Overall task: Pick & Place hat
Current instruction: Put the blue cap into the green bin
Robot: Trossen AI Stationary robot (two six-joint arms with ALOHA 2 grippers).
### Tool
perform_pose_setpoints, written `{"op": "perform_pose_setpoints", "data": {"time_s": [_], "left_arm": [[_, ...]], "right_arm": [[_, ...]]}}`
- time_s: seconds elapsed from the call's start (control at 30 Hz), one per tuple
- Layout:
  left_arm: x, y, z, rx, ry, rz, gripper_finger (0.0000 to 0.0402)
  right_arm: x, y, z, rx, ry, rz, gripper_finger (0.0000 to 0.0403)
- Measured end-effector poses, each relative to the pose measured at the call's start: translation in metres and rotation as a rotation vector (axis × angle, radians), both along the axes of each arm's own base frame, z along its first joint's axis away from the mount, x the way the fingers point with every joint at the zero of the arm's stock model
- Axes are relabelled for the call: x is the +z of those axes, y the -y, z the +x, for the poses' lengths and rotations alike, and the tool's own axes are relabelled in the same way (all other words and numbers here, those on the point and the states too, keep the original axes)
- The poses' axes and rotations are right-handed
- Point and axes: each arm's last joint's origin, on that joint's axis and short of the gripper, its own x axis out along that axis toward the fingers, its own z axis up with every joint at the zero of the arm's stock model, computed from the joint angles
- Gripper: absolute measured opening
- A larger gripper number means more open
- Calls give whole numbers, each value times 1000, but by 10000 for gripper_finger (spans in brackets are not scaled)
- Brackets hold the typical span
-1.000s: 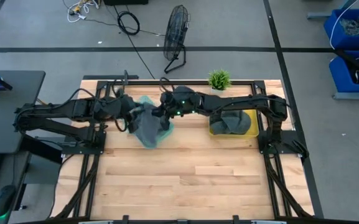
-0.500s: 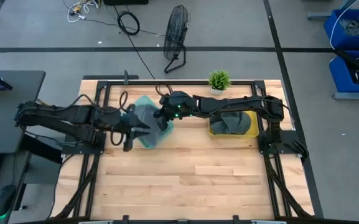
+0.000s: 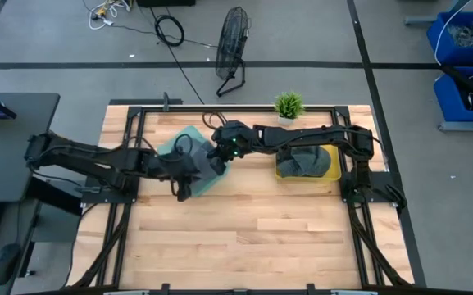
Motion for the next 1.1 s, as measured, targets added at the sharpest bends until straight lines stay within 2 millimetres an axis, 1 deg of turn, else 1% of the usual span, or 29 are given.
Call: {"op": "perform_pose_setpoints", "data": {"time_s": [0.13,0.3,0.37,0.5,0.63,0.83,0.97,1.1], "left_arm": [[-3,-10,-9,147,-69,65,115],[5,-25,-15,262,-28,122,115],[9,-31,-17,303,-21,142,115],[18,-41,-16,325,-14,174,115],[24,-46,-15,344,4,171,115],[28,-46,-15,344,18,172,115],[27,-46,-15,343,12,172,115],[27,-46,-15,328,2,186,115]], "right_arm": [[-5,-2,-4,50,-61,15,5],[-6,-4,-6,187,-66,108,5],[-4,-3,-5,236,-37,139,5],[8,1,2,291,111,139,5],[19,17,5,266,238,127,5],[33,43,4,186,369,147,5],[37,51,3,157,411,139,5],[34,56,2,89,388,124,5]]}}
